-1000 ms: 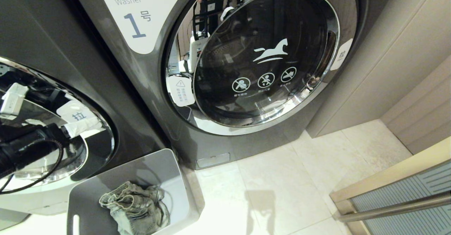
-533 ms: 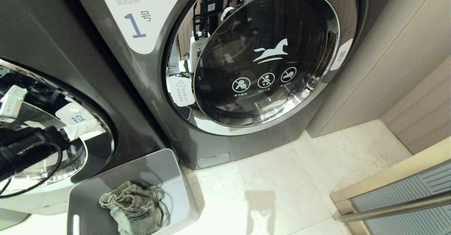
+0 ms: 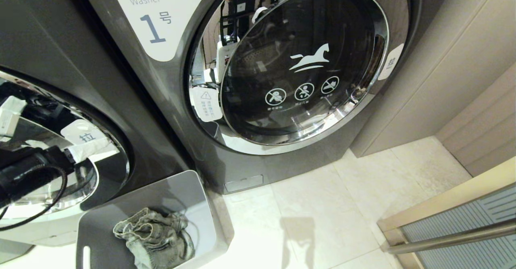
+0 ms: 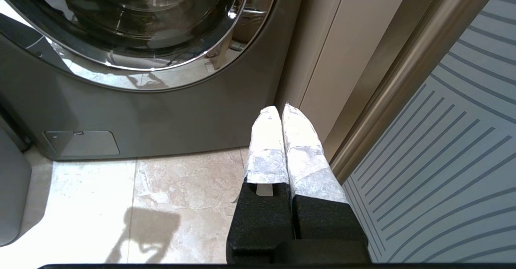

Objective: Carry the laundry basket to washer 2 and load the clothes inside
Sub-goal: Open the lid of the washing machine

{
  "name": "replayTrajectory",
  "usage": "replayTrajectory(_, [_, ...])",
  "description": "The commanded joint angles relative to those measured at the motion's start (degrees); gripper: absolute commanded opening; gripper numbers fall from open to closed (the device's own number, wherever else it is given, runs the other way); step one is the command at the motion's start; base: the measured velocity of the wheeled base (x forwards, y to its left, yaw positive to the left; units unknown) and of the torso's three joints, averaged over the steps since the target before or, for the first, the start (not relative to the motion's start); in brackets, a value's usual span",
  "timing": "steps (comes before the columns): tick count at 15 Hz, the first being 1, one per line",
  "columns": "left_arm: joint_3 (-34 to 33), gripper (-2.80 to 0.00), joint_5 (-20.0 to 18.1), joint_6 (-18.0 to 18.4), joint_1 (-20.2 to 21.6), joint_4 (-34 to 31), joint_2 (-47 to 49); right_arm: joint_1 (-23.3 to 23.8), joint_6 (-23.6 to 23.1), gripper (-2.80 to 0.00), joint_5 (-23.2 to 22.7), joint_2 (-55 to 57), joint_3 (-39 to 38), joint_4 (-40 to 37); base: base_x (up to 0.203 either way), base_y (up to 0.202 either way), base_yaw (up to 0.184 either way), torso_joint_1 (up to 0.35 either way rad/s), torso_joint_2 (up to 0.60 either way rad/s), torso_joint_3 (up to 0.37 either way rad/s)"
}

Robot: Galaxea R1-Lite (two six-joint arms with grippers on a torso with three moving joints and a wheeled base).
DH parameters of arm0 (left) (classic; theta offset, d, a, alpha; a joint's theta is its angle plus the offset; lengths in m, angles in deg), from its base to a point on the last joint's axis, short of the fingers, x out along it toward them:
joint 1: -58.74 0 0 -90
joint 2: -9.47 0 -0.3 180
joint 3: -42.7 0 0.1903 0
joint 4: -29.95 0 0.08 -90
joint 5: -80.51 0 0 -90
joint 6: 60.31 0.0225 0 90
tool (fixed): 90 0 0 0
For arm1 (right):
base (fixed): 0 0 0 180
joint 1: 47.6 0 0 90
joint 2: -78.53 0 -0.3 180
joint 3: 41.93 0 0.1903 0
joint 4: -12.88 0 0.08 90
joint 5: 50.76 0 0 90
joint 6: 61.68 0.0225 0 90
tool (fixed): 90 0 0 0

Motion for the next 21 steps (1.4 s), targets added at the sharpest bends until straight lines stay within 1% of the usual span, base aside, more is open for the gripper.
replayTrajectory(1, [-0.5,0.0,0.0,0.0,1.1,0.2,-1.8,0.0,-0.1,-2.8,-0.1,0.0,-2.3,0.1,0.0,0.0,0.0,0.0,0.0,0.0])
replayTrajectory(7, [-2.1,0.0,0.2,-0.1,5.1,-0.9,-5.2,0.0,-0.1,-2.8,-0.1,0.1,-2.3,0.1,0.0,0.0,0.0,0.0,0.0,0.0])
replayTrajectory(12, [-6.0,0.0,0.3,0.0,8.6,-2.3,-10.3,0.0,-0.1,-2.8,-0.1,0.1,-2.3,0.1,0.0,0.0,0.0,0.0,0.0,0.0])
replayTrajectory(19, [-7.3,0.0,0.3,0.2,13.9,-9.2,-18.6,0.0,-0.1,-2.8,-0.1,0.1,-2.3,0.1,0.0,0.0,0.0,0.0,0.0,0.0])
replayTrajectory(21, [-7.6,0.0,-0.1,-0.2,14.1,-13.2,-19.3,0.0,-0.1,-2.8,-0.1,0.0,-2.3,0.1,0.0,0.0,0.0,0.0,0.0,0.0])
